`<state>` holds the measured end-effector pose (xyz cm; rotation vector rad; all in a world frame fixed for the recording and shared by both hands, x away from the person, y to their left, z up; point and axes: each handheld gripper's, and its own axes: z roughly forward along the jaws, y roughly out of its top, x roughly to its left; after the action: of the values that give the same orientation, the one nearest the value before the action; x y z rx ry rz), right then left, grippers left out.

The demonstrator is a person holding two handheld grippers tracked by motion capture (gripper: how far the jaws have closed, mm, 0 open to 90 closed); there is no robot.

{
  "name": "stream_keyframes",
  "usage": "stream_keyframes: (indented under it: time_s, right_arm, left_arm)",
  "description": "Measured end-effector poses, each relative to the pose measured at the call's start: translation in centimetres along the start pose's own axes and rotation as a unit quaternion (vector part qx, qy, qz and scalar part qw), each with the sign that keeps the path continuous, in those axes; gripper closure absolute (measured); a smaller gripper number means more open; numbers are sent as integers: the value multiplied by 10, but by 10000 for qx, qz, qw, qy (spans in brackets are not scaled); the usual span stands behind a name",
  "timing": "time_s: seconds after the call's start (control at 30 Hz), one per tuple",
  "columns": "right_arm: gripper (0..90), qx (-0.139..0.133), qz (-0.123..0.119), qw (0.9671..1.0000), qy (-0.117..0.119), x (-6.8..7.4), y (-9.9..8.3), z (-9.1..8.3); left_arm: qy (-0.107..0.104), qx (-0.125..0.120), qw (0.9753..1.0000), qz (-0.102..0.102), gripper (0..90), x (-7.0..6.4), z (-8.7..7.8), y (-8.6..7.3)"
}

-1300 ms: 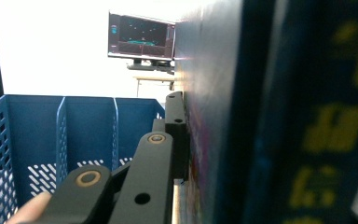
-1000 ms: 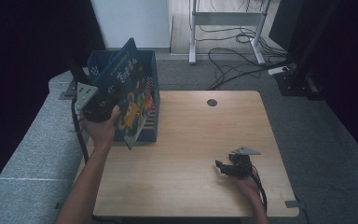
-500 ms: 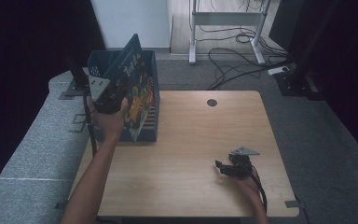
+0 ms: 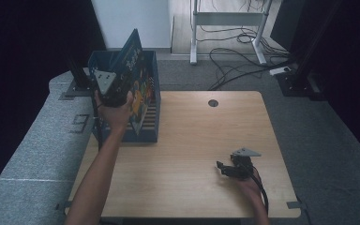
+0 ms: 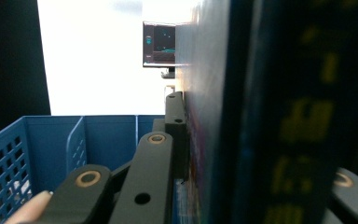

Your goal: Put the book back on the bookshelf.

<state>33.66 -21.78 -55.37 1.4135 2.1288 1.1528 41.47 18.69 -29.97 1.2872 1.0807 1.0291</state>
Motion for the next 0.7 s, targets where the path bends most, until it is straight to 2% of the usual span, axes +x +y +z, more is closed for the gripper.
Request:
stream_keyframes:
  time_s: [0.2, 0.37, 0.43, 0.7]
  right_arm:
    - [257, -9, 4, 10000, -1, 0, 0, 0]
    - [256, -12, 29, 10000, 30, -1, 0, 0]
    - [254, -6, 41, 10000, 46, -1, 0, 0]
    - [257, -68, 117, 9999, 73, -2, -2, -2]
  left_arm:
    - [21, 34, 10000, 34, 820, -4, 18, -12]
    - [64, 9, 10000, -19, 820, -6, 29, -17]
    - [175, -29, 9998, 3, 820, -8, 35, -20]
    - [280, -38, 9995, 163, 820, -11, 49, -26]
